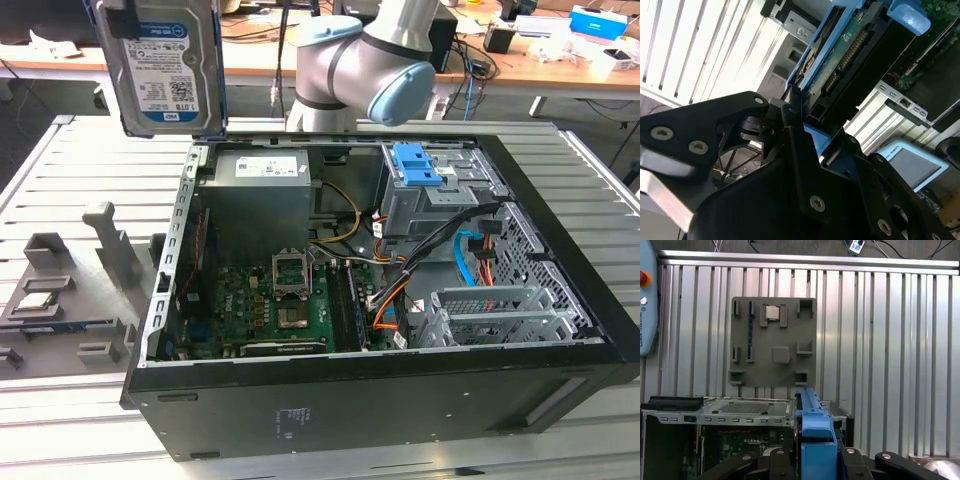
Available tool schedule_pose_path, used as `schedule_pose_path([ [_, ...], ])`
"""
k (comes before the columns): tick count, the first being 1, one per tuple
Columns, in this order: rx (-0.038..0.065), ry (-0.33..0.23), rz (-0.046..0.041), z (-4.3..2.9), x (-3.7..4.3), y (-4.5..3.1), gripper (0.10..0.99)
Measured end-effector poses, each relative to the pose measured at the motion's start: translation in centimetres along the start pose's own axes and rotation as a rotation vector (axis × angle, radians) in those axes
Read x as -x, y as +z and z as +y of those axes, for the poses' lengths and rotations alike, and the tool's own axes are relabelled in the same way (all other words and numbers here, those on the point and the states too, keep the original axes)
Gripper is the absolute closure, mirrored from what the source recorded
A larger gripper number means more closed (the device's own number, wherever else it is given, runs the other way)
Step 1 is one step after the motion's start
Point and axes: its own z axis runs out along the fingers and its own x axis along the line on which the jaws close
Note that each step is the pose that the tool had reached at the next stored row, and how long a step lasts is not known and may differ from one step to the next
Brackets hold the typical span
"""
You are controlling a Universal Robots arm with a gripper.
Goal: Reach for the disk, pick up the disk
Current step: 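Pick up the disk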
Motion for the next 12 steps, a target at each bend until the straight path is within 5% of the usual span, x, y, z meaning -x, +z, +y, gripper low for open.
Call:
schedule_pose_path([
  [2,0.0,0.0,0.0006,-1.64,-0.05,-0.06,0.718],
  [10,0.002,0.0,0.0023,-5.66,-0.17,-0.24,0.718],
  [12,0.002,0.0,0.0031,-7.91,-0.23,-0.34,0.718],
])
